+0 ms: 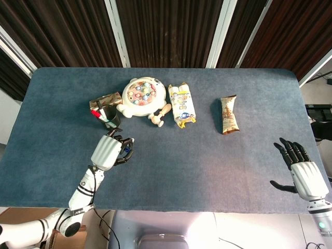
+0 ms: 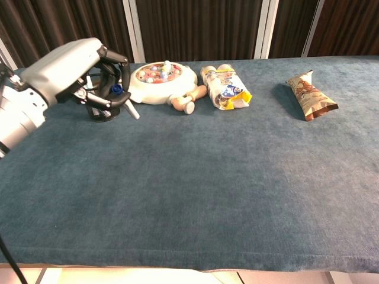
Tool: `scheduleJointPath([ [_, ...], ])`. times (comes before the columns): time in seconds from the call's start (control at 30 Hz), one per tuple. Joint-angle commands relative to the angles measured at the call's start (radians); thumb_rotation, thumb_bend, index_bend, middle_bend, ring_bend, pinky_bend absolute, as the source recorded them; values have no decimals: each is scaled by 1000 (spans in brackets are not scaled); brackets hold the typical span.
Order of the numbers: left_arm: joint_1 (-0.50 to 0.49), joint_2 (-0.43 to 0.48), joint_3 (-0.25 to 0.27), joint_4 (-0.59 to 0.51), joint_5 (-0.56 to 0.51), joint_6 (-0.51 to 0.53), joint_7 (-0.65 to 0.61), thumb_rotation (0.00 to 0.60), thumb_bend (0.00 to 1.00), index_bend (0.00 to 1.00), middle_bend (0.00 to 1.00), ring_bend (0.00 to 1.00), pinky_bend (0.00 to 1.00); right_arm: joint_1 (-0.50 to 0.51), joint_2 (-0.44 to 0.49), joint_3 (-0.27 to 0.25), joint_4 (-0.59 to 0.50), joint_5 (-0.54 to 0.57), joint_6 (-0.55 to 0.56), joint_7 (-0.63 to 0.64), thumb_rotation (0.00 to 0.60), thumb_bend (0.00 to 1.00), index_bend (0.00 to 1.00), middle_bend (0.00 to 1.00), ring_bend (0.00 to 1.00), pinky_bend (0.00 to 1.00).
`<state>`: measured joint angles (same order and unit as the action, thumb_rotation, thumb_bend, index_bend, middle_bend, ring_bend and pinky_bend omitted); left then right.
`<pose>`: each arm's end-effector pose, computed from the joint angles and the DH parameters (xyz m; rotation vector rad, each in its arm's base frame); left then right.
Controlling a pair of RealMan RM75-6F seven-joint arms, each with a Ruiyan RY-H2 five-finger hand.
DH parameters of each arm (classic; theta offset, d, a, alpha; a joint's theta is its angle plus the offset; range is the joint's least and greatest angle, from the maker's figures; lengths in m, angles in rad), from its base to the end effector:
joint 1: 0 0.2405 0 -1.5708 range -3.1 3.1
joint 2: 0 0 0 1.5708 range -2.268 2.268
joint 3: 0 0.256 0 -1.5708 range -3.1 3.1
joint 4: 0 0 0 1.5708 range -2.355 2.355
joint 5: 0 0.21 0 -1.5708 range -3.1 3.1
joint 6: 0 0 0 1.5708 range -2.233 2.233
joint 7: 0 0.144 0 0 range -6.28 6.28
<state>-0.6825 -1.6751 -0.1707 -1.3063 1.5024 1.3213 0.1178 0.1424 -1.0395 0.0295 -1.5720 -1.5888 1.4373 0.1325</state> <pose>-0.1258 0.3304 -0.0001 -1.7146 -0.6736 -1.3855 -0.3076 -0.1950 0.1749 1.5183 -0.8944 0.9501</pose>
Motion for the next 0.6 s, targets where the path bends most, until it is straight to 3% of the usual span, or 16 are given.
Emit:
scheduleJointPath([
  [0.03,-66,-179,-24,235,40,16,-11,600,568,720,787,655,289,-2,-1,0,2,2,1,2,600,0,0,30,0,0],
  [0.2,-109,-284,-63,403,20,11,-20,600,564,713,775,638,289,-10,-2,-3,9,7,8,6,600,0,0,30,0,0],
  [0.37,-122,-313,-76,446,-23,-41,19,600,542,644,708,595,290,-16,0,-3,11,7,17,11,600,0,0,30,0,0],
  [0.43,-114,-298,-78,406,-54,-79,54,600,488,525,600,500,265,-17,0,-4,12,7,18,11,600,0,0,30,0,0],
  [0.53,-92,-245,-83,286,-105,-124,130,600,333,221,337,244,173,-17,0,-3,13,9,17,10,600,0,0,30,0,0],
  [0.6,-74,-206,-87,197,-132,-131,168,600,293,80,221,132,136,-16,0,-2,12,8,17,10,600,0,0,30,0,0],
])
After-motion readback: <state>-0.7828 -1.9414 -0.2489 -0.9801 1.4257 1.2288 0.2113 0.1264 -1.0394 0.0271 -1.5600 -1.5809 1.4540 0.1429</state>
